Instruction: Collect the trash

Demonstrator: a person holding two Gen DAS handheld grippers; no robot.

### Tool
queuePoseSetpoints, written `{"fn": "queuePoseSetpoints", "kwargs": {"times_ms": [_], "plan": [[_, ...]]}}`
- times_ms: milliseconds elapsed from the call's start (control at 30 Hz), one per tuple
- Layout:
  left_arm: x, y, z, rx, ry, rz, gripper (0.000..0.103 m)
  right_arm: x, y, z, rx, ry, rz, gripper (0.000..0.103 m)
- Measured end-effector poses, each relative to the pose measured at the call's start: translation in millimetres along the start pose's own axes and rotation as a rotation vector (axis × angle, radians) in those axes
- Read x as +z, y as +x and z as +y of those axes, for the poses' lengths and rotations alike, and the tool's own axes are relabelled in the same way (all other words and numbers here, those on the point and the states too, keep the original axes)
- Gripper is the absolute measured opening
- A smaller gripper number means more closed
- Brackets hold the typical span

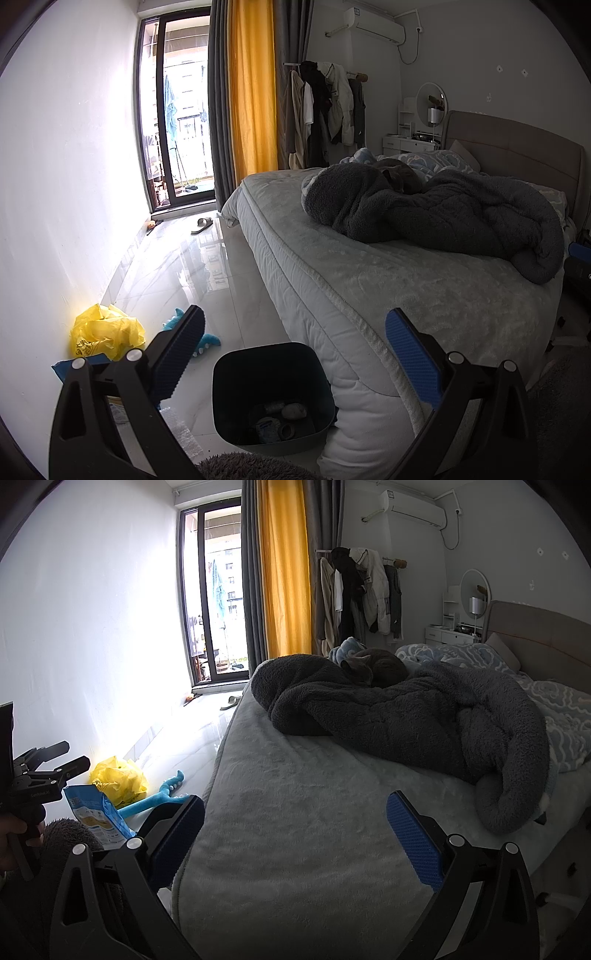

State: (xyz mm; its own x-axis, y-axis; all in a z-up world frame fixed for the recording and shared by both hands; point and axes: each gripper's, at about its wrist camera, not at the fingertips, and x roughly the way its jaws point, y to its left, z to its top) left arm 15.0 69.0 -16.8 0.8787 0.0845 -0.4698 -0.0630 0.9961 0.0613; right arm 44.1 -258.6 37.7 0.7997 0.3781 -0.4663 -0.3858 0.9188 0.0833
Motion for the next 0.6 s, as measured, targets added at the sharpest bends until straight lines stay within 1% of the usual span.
{"fn": "queuePoseSetpoints", "kwargs": {"times_ms": [600], "plan": [[1.0, -0.2, 0.8, -0.001, 0.000, 0.001, 0.100, 0.6, -0.3, 0.3, -0.001, 0.000, 0.001, 0.100]]}}
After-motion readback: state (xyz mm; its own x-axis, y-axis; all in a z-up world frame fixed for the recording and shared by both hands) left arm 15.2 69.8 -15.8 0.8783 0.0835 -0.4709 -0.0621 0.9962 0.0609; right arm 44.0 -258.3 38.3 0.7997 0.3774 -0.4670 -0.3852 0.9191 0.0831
